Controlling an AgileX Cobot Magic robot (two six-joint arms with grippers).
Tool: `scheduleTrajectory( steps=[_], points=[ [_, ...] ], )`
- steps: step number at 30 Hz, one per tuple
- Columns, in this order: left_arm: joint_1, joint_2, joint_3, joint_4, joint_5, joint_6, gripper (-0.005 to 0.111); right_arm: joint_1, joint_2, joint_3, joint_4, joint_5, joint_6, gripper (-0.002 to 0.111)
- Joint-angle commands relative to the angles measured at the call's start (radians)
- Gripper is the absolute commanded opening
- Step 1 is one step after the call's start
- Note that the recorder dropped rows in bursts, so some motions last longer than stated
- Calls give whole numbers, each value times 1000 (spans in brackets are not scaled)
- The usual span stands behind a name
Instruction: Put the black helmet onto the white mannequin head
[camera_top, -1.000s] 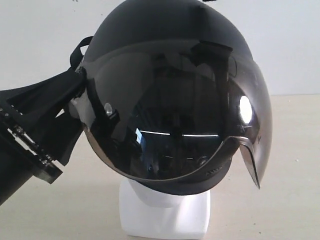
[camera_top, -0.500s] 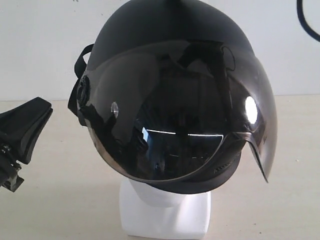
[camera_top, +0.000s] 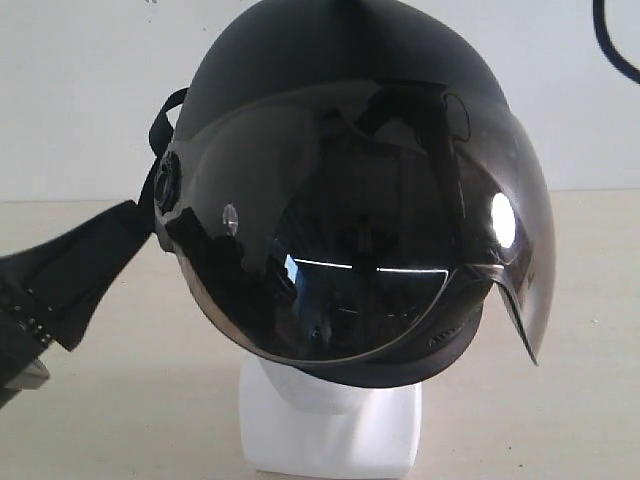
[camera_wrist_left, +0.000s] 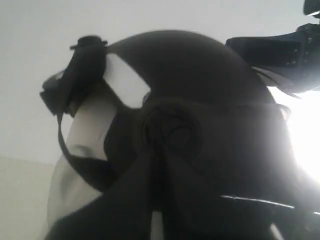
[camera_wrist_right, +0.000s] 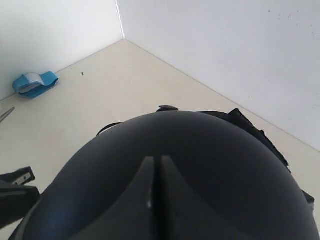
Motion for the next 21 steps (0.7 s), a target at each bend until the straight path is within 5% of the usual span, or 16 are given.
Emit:
scheduleTrajectory(
  steps=[1,5,8,10,11,12,15,21],
  points=[
    [2,-122,3,-125,96,161,12,1,28,17,-64,92,-3,0],
    [2,-295,-60,-234,444,385,38,1,28,17,-67,92,-3,0],
    [2,-397,-176,-440,780,765,55,1,28,17,-67,92,-3,0],
    [2,-429,-262,-681,897,1065,57,1,28,17,-67,92,-3,0],
    [2,-430,-355,-936,935,1371,56,1,28,17,-67,92,5,0],
    [2,-426,-398,-1046,937,1484,56,1,28,17,-67,92,7,0],
    [2,-373,-561,-1661,851,2202,56,1,28,17,-83,90,20,0],
    [2,-281,-583,-1661,881,2161,53,1,28,17,-85,71,27,0]
  ],
)
